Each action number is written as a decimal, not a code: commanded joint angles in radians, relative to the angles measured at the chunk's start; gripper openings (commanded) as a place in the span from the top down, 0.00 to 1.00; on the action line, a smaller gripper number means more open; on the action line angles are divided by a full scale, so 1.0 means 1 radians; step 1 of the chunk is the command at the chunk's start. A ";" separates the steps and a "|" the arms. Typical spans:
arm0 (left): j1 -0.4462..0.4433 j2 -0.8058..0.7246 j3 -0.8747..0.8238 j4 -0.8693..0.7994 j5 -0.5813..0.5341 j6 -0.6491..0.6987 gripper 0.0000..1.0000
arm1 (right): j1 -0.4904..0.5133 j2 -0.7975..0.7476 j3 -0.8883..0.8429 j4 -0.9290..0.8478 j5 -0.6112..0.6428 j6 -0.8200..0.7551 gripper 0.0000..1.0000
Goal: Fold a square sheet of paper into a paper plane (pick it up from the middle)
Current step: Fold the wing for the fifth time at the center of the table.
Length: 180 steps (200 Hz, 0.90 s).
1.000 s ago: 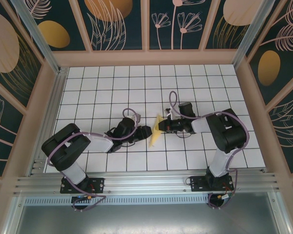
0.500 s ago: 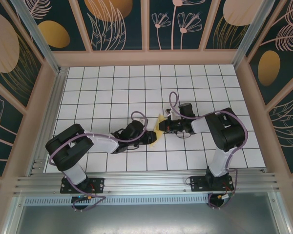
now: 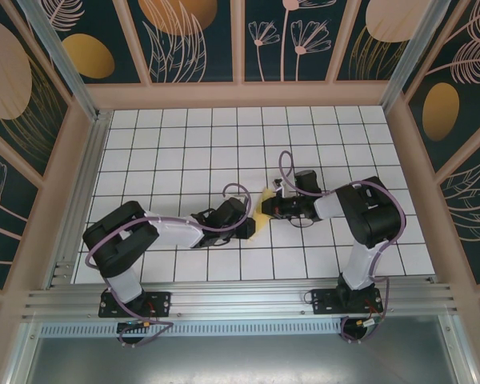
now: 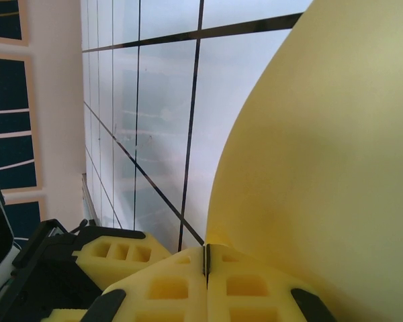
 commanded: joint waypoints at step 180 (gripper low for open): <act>-0.095 -0.015 -0.012 -0.133 -0.103 0.043 0.72 | -0.027 -0.049 -0.027 0.058 -0.022 0.022 0.99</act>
